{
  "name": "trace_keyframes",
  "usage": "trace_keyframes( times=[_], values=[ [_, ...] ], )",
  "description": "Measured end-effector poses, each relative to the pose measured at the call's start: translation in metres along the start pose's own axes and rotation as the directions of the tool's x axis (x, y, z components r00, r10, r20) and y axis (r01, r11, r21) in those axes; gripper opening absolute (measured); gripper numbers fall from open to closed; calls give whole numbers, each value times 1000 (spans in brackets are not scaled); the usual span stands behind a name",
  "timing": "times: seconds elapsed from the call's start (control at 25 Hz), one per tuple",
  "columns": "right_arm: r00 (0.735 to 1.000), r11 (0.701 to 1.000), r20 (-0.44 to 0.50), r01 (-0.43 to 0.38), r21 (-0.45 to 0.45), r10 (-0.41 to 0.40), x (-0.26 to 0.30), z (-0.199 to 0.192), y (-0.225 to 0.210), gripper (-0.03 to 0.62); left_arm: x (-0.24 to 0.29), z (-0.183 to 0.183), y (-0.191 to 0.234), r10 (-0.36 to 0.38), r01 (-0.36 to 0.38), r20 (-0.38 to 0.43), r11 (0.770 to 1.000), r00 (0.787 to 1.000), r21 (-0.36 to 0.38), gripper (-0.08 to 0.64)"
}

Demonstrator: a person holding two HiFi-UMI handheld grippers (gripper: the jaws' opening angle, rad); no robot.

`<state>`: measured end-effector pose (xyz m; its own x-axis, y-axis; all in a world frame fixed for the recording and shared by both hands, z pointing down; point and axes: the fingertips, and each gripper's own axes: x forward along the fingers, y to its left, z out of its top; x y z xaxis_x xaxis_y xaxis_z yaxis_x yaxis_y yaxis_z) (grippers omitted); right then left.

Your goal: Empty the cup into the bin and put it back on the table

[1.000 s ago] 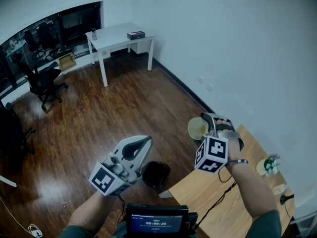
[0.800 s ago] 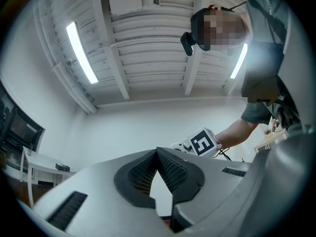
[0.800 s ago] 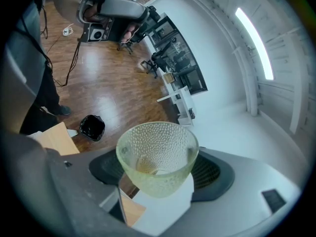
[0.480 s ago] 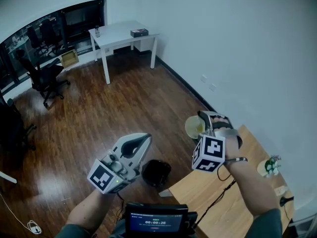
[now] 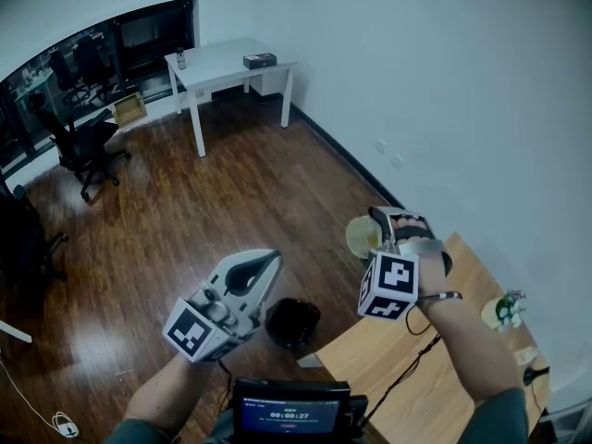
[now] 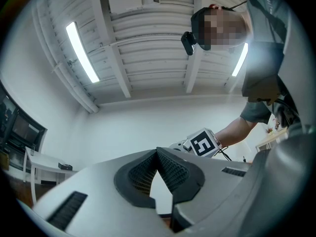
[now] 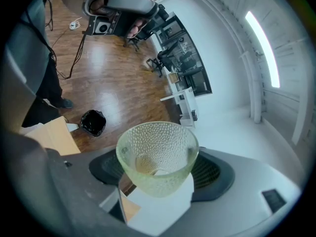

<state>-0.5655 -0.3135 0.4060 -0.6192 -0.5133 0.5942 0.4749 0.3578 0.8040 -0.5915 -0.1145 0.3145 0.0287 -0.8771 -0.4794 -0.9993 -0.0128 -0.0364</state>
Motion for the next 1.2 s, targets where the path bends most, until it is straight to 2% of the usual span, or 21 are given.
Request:
trace_keyframes(
  times=[0.2,0.44,0.56,0.76,0.96,1.08,1.2],
  values=[
    [1000,1000,-14,-1,-7,1,4,-2,1,393,-3,-6,1,-11,10,-11,1000,1000,-20,-8],
    [1000,1000,-3,-3,-17,3,4,3,0,393,0,-3,6,-2,2,-12,1000,1000,-4,-8],
    [1000,1000,20,-8,-11,9,1,13,-4,394,2,0,9,-2,2,13,1000,1000,10,-8],
    [1000,998,-4,-5,-60,5,6,9,-2,393,1,-7,7,-8,8,-6,1000,1000,-23,-8],
    [1000,995,-16,5,-99,-7,9,7,-3,393,4,-7,11,0,0,-3,1000,1000,6,-8],
    [1000,992,-25,14,-125,-17,6,10,-4,393,-2,-3,11,-1,1,-5,1000,1000,-3,-8],
    [999,989,-29,25,-144,-29,2,11,-4,393,-2,3,12,3,-3,19,1000,1000,28,-8]
  ],
)
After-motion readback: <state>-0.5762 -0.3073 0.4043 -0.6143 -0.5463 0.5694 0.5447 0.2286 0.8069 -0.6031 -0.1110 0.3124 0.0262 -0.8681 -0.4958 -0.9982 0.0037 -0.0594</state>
